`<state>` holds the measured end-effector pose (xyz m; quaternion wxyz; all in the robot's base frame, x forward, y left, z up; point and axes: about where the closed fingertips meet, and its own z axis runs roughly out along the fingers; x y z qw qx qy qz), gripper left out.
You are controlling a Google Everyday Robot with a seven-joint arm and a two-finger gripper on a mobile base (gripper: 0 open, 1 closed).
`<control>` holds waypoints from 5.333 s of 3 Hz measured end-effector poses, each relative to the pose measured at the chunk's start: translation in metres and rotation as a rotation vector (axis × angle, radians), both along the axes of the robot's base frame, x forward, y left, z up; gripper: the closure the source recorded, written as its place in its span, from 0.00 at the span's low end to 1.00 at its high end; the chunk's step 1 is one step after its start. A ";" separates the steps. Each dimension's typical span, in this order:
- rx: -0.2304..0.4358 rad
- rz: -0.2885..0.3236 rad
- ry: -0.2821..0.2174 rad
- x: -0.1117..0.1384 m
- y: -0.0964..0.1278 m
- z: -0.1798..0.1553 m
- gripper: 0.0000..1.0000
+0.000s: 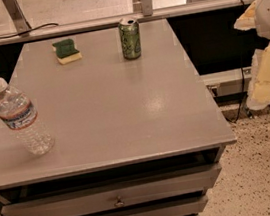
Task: Pick green can
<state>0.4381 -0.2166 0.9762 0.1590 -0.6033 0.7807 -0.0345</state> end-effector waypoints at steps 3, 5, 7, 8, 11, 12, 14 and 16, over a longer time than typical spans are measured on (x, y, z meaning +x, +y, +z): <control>0.083 -0.024 -0.100 0.057 -0.004 -0.029 0.00; 0.305 -0.068 -0.233 0.181 -0.004 -0.074 0.00; 0.702 -0.085 -0.154 0.264 0.048 -0.089 0.00; 0.890 -0.061 -0.101 0.286 0.086 -0.086 0.00; 1.143 0.143 -0.142 0.329 0.162 -0.089 0.00; 1.157 0.177 -0.175 0.341 0.171 -0.088 0.16; 1.171 0.194 -0.200 0.351 0.174 -0.080 0.63; 1.200 0.193 -0.077 0.326 0.193 -0.028 1.00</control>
Offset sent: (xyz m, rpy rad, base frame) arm 0.0454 -0.0077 -0.0289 0.1126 -0.0871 -0.0366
